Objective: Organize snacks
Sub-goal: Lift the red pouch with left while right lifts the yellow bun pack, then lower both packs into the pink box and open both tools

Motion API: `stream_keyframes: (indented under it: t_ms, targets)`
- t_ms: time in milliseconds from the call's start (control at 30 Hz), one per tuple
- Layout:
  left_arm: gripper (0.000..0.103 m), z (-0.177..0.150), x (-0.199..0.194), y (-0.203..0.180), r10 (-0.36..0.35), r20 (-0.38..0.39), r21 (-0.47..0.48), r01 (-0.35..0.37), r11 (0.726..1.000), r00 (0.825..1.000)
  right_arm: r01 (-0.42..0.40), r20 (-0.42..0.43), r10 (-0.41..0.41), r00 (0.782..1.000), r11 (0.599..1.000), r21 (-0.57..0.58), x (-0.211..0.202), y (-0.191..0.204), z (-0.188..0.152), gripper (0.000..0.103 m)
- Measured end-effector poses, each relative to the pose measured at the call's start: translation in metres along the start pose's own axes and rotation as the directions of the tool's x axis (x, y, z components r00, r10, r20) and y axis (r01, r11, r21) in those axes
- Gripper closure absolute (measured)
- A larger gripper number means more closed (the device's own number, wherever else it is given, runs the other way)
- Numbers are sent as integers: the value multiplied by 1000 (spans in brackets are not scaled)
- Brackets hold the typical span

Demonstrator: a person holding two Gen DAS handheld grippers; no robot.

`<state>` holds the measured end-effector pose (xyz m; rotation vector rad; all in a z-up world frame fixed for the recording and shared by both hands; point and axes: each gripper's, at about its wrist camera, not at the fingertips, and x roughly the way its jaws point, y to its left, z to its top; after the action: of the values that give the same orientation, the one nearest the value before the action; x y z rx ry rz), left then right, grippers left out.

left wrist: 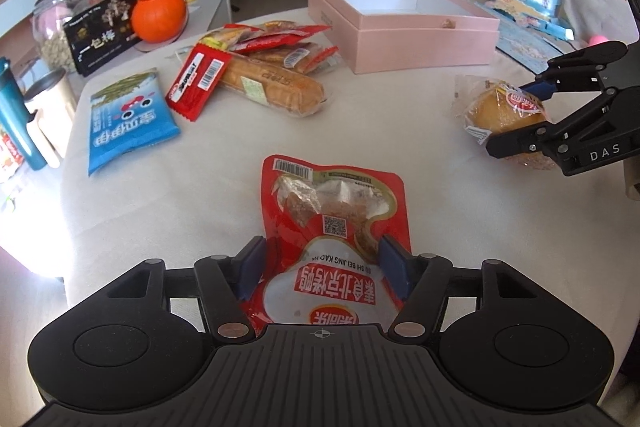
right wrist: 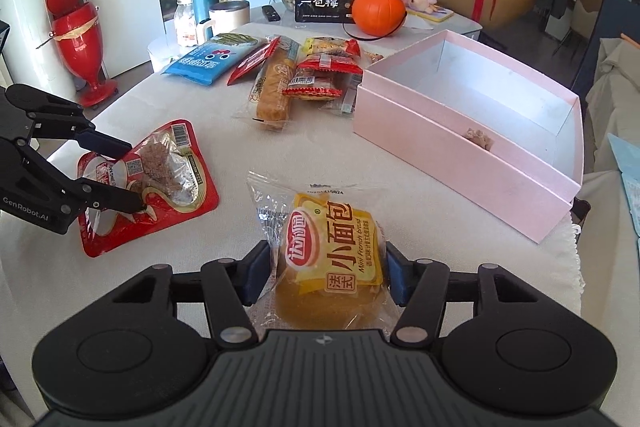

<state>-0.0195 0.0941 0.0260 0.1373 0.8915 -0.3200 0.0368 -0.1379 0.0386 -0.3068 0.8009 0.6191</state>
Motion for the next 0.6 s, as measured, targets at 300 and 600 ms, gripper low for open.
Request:
stream_keyframes:
  t_ms: [300, 600]
  targets:
    - [12, -2, 13, -13, -75, -67, 137, 84, 987, 995, 27, -27, -27, 999, 1000, -4, 12, 4, -16, 40]
    - [29, -2, 5, -15, -68, -36, 112, 72, 991, 997, 34, -30, -34, 999, 999, -2, 5, -2, -15, 45]
